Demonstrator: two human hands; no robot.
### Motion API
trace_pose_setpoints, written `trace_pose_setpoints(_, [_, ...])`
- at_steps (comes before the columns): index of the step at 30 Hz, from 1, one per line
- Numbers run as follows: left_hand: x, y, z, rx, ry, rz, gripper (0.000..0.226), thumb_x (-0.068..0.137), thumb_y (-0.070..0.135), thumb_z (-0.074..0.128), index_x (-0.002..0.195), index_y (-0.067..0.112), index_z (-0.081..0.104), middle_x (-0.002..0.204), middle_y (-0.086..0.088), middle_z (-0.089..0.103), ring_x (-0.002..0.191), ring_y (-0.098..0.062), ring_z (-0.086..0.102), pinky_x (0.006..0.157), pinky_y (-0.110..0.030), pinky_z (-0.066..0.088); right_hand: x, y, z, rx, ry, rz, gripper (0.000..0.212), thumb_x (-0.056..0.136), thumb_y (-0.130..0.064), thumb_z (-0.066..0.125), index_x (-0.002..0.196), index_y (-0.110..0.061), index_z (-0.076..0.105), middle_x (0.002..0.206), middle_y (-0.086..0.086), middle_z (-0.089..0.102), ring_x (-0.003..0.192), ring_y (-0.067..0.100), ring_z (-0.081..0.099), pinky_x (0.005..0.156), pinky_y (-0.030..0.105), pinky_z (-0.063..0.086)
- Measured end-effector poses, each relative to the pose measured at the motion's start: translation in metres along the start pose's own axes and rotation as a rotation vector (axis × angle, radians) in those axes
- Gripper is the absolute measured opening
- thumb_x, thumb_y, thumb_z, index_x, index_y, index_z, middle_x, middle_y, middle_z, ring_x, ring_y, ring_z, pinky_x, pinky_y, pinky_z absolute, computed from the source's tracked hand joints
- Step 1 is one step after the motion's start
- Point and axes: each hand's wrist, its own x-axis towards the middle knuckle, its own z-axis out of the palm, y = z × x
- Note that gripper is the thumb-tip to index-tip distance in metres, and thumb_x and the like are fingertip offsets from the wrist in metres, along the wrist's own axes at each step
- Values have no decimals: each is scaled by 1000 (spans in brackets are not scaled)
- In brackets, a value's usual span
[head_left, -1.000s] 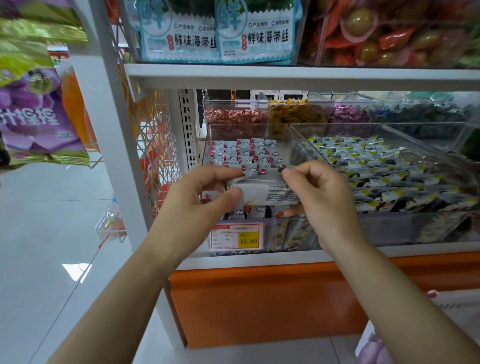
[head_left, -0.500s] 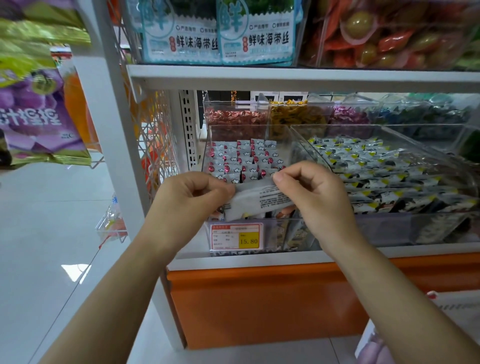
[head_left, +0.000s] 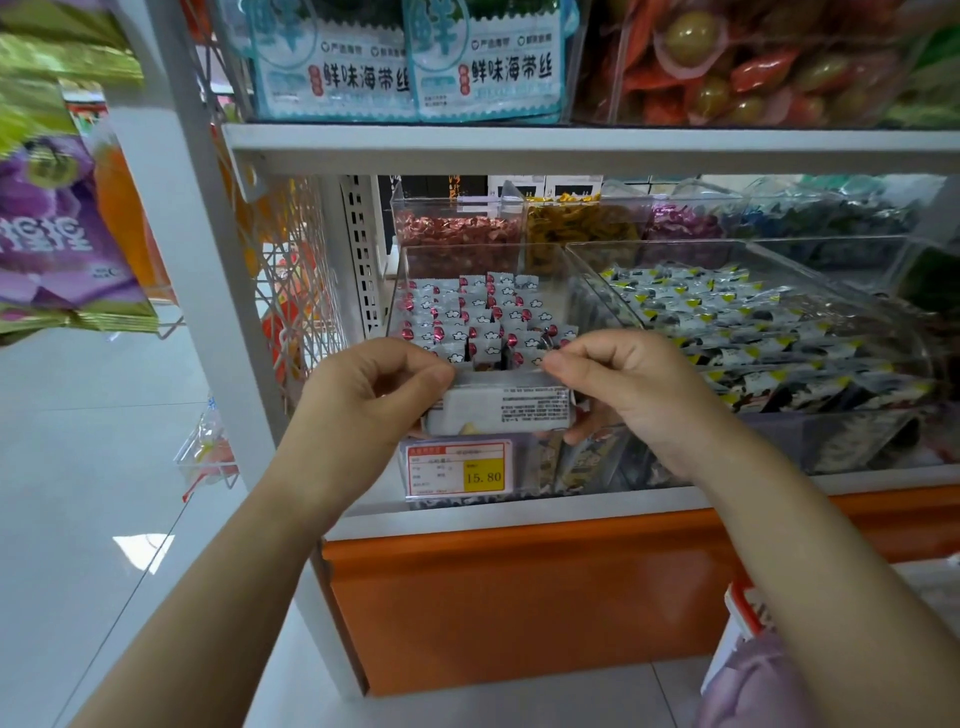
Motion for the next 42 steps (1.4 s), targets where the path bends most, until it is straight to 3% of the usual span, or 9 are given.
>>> trace_pose_setpoints(7, [2,-3,4,-127,145,-83,19,91,18,54,80,12,69,75,3,71,66,-8,68,55,-17,54,-1,4,0,152,-66,-74,33,70,-29,68,103,-24,69,93,5,73,78,19,71,61,28,59])
trace_pose_setpoints(10, [1,-2,5,-143,79,-54,20,88,21,58,104,16,69,86,-2,74,76,-9,70,65,-15,54,2,7,5,141,66,-125,38,70,-29,66,106,-22,65,90,4,72,76,17,70,60,25,57])
trace_pose_setpoints(13, [2,-4,10,-68,21,-28,44,86,14,61,130,17,54,94,-12,70,79,-7,70,74,-15,54,5,8,10,249,147,-148,32,75,-31,62,102,-15,64,87,8,67,71,20,69,60,26,56])
trace_pose_setpoints(16, [3,-6,17,40,50,25,49,89,20,59,137,21,47,98,-1,69,79,-3,67,73,-17,55,6,7,10,230,181,-163,23,79,-24,64,99,-13,64,85,7,67,69,16,67,59,24,56])
trace_pose_setpoints(19, [5,-11,20,397,87,164,57,89,33,57,142,27,36,125,5,58,112,-10,52,96,-23,40,8,8,5,160,374,-202,10,87,-14,63,97,-11,63,85,6,67,67,15,67,60,28,57])
trace_pose_setpoints(25, [10,-20,30,947,-54,317,39,95,37,40,122,18,60,151,-3,32,141,-23,16,110,-45,17,17,6,0,-80,520,-244,14,86,-16,65,96,-18,55,92,8,64,78,14,67,66,30,58])
trace_pose_setpoints(30, [14,-23,34,968,-36,329,31,95,30,45,113,17,67,145,-6,40,139,-28,23,109,-45,18,28,7,9,-428,477,-295,25,82,-23,70,101,-21,53,86,-15,57,79,2,56,68,7,43])
trace_pose_setpoints(37, [28,-21,35,988,-31,300,28,94,31,48,113,22,66,144,1,39,137,-24,19,106,-39,19,52,4,20,-710,355,-275,48,82,-33,70,122,-11,56,119,5,62,106,20,56,76,20,33])
trace_pose_setpoints(42, [34,-20,39,1007,-16,258,25,93,32,51,109,25,68,144,2,38,136,-24,18,103,-36,18,64,-3,19,-876,286,-282,42,78,-32,74,110,-10,60,106,5,57,93,17,51,70,25,31])
